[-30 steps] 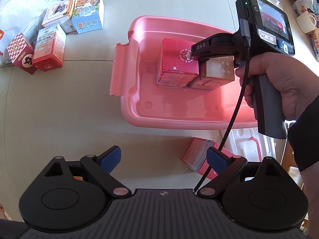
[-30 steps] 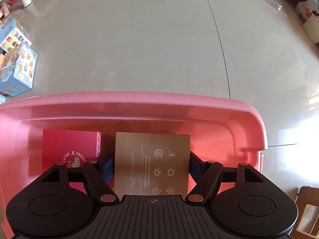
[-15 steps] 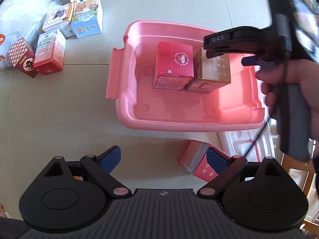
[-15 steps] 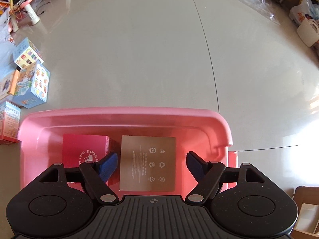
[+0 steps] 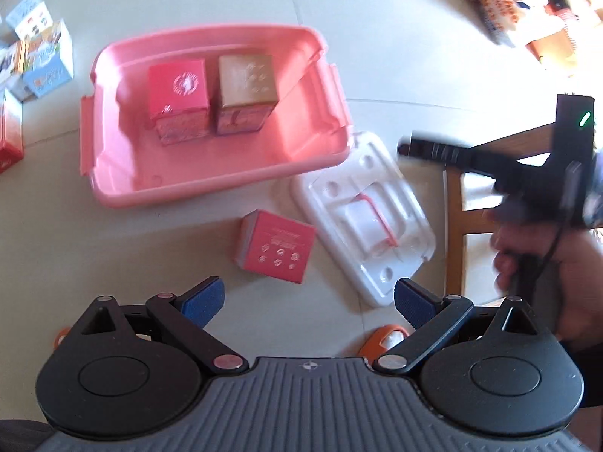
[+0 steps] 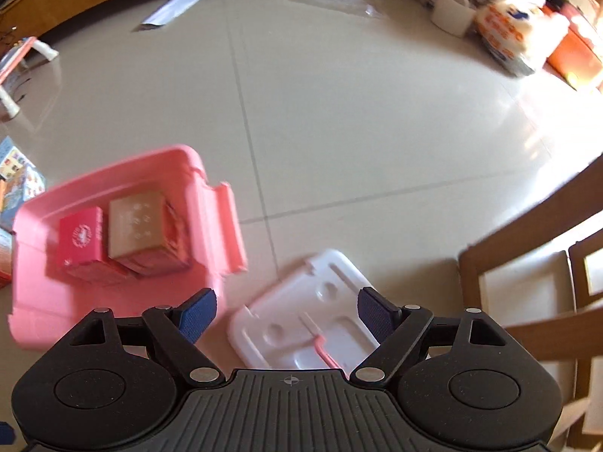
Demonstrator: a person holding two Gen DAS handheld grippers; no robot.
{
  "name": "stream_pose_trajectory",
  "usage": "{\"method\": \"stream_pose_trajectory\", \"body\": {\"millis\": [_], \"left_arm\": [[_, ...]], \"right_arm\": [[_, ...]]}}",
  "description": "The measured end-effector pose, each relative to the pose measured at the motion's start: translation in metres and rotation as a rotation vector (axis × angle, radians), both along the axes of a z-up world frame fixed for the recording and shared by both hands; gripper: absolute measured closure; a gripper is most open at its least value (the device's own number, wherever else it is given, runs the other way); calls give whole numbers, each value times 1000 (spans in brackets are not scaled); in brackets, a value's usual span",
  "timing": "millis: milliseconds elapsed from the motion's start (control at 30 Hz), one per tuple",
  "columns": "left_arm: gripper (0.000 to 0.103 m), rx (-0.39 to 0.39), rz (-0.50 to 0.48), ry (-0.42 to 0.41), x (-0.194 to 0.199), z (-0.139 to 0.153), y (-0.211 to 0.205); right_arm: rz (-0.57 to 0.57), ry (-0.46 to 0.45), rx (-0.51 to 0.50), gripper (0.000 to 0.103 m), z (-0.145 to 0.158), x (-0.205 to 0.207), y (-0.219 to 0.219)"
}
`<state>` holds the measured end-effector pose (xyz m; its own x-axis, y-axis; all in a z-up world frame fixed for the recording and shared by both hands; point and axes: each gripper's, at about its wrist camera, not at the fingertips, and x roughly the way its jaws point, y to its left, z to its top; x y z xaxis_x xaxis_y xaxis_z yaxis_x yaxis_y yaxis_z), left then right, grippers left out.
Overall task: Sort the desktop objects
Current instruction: 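Withdraw the right gripper while the left gripper grasps the red printed box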
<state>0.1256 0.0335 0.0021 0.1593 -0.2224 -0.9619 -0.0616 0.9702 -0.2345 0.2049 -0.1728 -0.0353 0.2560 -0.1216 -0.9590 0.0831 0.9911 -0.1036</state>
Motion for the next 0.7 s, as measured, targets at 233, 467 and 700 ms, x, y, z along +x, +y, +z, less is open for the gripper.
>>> {"method": "stream_pose_trajectory", "body": {"millis": [233,467,700], "left_arm": [[4,59,-28,-15,-9,-14,-18],[4,176,-38,-88,-14,-60,-33],[4,137,-92,-133,-22,-106,-53]], "right_arm": [[-72,24,-16,25,7,-75,-33],[-78,-7,8,23,28,-130,-30],[-185,-44,89,22,27,-150,-41]]}}
